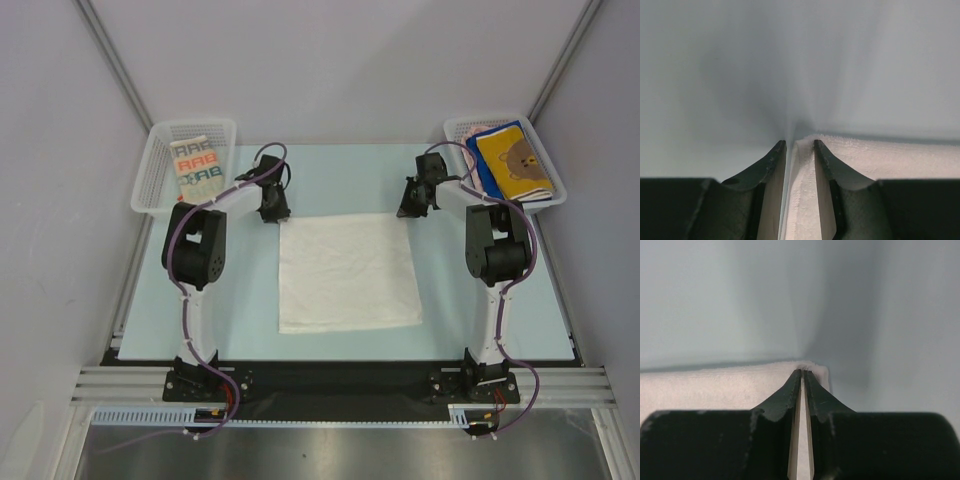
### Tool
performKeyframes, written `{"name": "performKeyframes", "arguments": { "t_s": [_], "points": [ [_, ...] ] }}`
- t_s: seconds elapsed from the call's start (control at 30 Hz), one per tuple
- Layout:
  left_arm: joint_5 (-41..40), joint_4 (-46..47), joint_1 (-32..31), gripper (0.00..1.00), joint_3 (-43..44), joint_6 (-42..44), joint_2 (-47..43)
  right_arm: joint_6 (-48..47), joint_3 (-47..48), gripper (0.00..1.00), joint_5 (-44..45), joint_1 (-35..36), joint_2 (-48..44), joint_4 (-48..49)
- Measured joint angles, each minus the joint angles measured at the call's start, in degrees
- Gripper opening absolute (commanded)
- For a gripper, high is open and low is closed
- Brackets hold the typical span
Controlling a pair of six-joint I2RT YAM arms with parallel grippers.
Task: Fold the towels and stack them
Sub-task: Fold the towel
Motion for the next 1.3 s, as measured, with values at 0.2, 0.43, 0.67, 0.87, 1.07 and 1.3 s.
{"name": "performKeyframes", "arguments": {
  "t_s": [0.2,0.43,0.67,0.87,1.07,1.3],
  "points": [
    [-0.83,-1.51,0.0,0.36,1.4,0.07,0.79,0.35,0.0,0.15,1.49,0.02,-0.17,-0.13],
    [-0.94,-1.92,-0.02,0.39,1.73,0.46,1.01,-0.55,0.02,0.27,5.14,0.48,-1.03,-1.57],
    [0.7,-1.44,-0.02,0.45,1.66,0.57,0.98,-2.27,0.07,0.43,8.83,0.83,-1.25,-2.43],
    [1.53,-1.44,0.0,0.46,1.68,0.7,0.98,-3.17,0.07,0.47,9.33,1.18,-1.25,-2.32],
    [2.08,-1.38,0.04,0.45,1.68,1.07,0.98,-3.69,0.07,0.47,8.68,2.21,-1.25,-1.64],
    [3.3,-1.2,0.11,0.41,1.64,1.01,0.98,-3.65,0.07,0.42,6.82,2.82,-1.25,-1.22]
  ]
}}
